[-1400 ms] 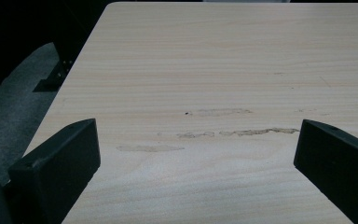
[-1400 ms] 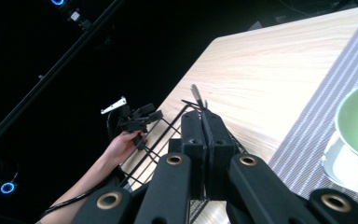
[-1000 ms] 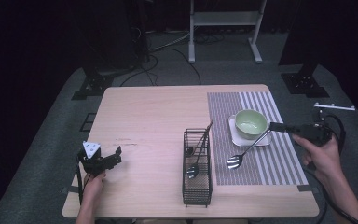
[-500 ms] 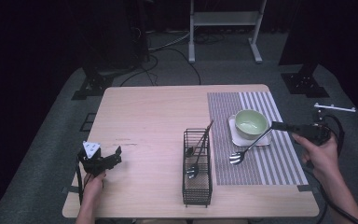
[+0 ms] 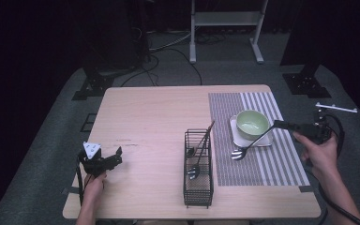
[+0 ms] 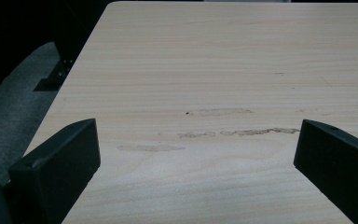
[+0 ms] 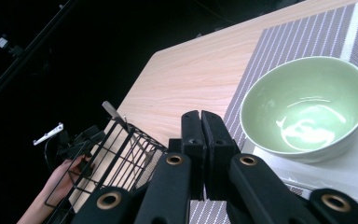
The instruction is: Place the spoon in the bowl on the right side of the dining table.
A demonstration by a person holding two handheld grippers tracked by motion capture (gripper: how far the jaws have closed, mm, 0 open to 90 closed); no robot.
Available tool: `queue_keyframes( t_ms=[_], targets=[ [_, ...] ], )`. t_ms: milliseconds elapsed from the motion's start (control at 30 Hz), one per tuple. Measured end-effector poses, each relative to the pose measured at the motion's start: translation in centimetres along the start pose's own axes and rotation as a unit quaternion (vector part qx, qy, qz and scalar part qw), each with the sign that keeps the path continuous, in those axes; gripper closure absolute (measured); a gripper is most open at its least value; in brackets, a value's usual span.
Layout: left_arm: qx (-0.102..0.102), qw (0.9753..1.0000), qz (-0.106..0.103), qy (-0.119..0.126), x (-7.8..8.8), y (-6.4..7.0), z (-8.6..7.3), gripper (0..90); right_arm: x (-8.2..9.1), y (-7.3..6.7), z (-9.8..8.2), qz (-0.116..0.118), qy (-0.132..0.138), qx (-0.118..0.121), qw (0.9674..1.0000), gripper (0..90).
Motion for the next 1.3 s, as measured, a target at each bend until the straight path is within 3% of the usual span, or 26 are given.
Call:
queue_keyframes(
  t_ms=[933,1300],
  targets=[
    [0.000,1.0000,0.000,0.000,0.0,0.0,0.0,0.0,-0.4,2.0,2.2,-0.049,0.037,-0.017,0.9979,88.3],
    [-0.001,1.0000,0.000,0.000,0.0,0.0,0.0,0.0,-0.3,2.6,3.9,-0.079,0.059,-0.022,0.9949,88.3]
  ],
)
Point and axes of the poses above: each handheld gripper's, and its own axes: x roughly backward along the jaws, z roughly out of its top, y roughly to its right, the point moved 8 cm from there along -x, roughly forward along the jaws, and after that the axes turned 4 degrees about z, right-handed, at the moved point
